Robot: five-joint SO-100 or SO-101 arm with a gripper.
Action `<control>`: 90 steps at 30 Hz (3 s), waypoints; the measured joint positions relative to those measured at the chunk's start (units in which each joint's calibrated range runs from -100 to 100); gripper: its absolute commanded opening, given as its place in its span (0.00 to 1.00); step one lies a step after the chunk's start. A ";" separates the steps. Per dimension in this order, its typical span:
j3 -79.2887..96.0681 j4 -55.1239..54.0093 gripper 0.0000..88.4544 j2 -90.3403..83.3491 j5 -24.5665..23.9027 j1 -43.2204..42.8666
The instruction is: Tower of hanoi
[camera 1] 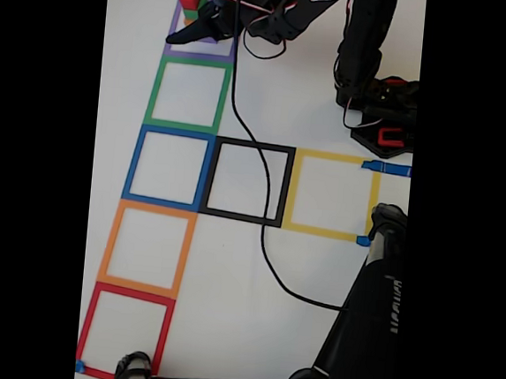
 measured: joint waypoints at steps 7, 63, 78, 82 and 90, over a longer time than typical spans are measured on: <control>0.00 -0.16 0.38 0.08 0.00 0.00; -0.09 3.71 0.03 -2.70 -0.54 -3.98; -0.44 27.49 0.03 -24.57 -0.36 -10.18; -5.05 44.98 0.03 -34.28 -0.54 -11.47; -28.15 81.42 0.03 -39.93 -0.36 -17.67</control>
